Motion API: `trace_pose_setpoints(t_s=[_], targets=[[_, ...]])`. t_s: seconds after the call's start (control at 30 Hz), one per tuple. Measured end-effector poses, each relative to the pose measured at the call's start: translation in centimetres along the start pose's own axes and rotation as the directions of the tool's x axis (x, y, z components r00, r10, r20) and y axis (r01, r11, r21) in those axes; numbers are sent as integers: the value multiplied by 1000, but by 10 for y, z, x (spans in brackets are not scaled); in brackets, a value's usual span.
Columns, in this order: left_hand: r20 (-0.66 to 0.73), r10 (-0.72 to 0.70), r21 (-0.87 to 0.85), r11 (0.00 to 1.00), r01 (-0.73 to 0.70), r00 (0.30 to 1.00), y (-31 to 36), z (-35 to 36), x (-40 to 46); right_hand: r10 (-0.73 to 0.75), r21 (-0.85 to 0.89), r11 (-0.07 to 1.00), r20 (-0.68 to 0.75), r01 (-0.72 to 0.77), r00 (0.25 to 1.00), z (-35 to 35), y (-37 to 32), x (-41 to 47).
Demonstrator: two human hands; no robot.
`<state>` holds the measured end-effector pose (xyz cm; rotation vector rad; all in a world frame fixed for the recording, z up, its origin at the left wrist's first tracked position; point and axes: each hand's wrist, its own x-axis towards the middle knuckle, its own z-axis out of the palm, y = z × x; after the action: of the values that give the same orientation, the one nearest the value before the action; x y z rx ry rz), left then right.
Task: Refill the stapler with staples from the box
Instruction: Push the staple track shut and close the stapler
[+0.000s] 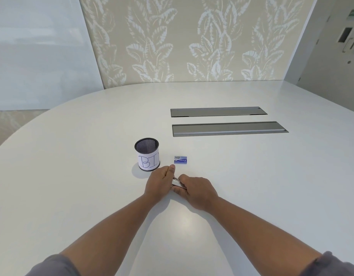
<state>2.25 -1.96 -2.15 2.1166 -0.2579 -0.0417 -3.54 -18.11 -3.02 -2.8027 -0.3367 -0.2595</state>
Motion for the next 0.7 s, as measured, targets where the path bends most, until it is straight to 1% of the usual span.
trace_pose_setpoints(t_s=[0.13,0.23,0.27,0.3,0.33,0.4,0.5,0.6,0.7], targets=[[158,-10,-222,974,45,987,4,-13,-4,31,74,997,-27,-29,999,-3,0,-2],[278,-56,-340,928,153,959,10,-27,-3,52,98,994,-42,-48,998,-3,1,-2],[319,-59,-348,921,175,946,11,-31,-2,60,103,993,-58,-53,997,-3,1,-2],[349,-53,-321,931,173,936,10,-35,-2,66,104,993,-74,-58,995,-3,1,-3],[367,-46,-255,955,148,929,10,-38,-2,69,102,993,-86,-60,994,-2,2,-3],[382,-7,-95,994,47,924,8,-44,-2,72,96,993,-94,-63,993,-1,3,-2],[364,64,71,993,-96,929,3,-48,0,85,115,991,-95,-74,992,-1,4,-1],[356,90,137,980,-147,930,0,-49,2,81,136,988,-69,-71,994,-1,7,-1],[362,99,152,975,-164,927,-1,-46,1,81,173,982,-30,-75,996,-4,10,-2]])
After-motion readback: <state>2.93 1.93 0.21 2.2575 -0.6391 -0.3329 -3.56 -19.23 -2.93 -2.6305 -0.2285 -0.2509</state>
